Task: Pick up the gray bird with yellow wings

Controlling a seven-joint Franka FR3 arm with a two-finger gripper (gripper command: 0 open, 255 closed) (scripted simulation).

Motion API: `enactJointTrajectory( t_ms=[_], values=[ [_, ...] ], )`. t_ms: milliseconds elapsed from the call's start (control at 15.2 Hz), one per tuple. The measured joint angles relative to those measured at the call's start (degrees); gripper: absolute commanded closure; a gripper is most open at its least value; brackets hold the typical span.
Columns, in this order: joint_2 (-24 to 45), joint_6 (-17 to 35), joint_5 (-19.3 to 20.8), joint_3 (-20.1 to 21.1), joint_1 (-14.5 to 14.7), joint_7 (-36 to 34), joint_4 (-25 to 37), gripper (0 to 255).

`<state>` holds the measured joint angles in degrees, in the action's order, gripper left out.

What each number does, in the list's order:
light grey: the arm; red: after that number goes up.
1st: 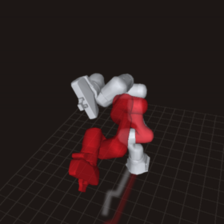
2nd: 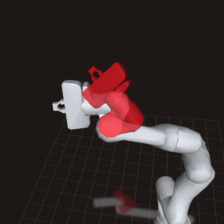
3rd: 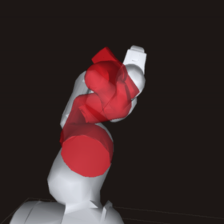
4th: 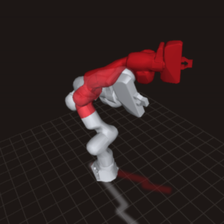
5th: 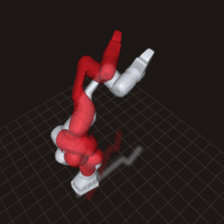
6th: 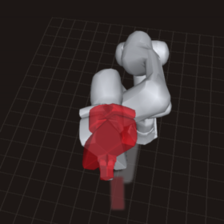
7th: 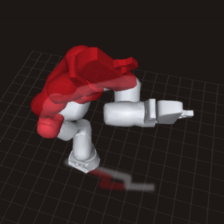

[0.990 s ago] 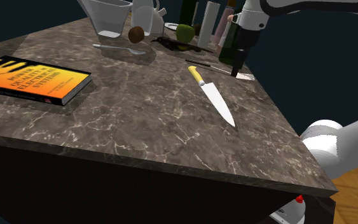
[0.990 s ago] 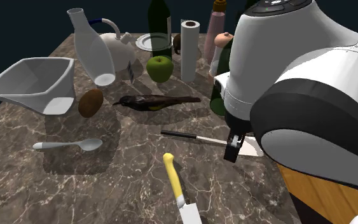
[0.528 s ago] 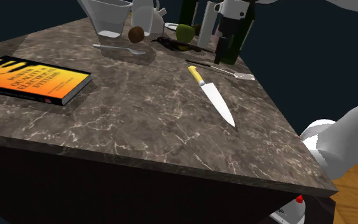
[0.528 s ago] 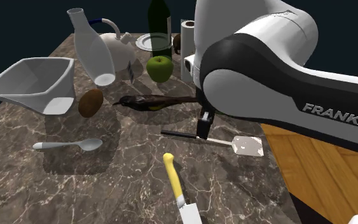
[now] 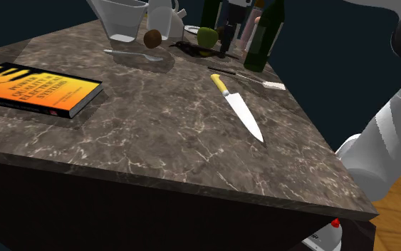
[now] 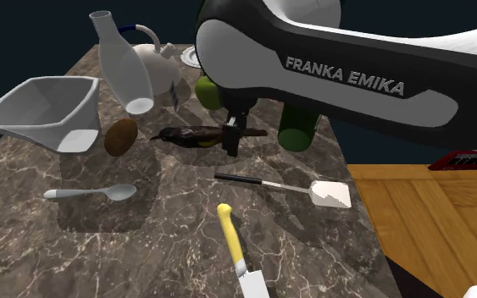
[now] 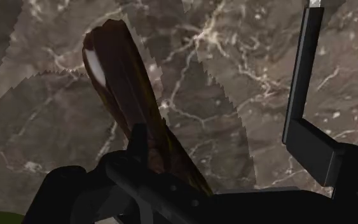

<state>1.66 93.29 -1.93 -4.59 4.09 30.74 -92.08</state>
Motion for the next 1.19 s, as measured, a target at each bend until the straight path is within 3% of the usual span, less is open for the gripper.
enactJointTrajectory(
  t_ms=[330,462,924,990,1188],
  values=[
    [12.0,-4.9,-3.5,0.5,-0.3,3.8,17.9,0],
    [14.9,-6.0,-4.2,0.7,-0.6,4.6,22.1,0],
    [14.1,-0.5,-4.2,0.8,-0.4,5.2,15.8,0],
    [14.1,-0.3,-4.3,0.8,-0.4,5.3,15.6,255],
    [14.0,-0.1,-4.3,0.8,-0.4,5.4,15.4,255]
  ],
)
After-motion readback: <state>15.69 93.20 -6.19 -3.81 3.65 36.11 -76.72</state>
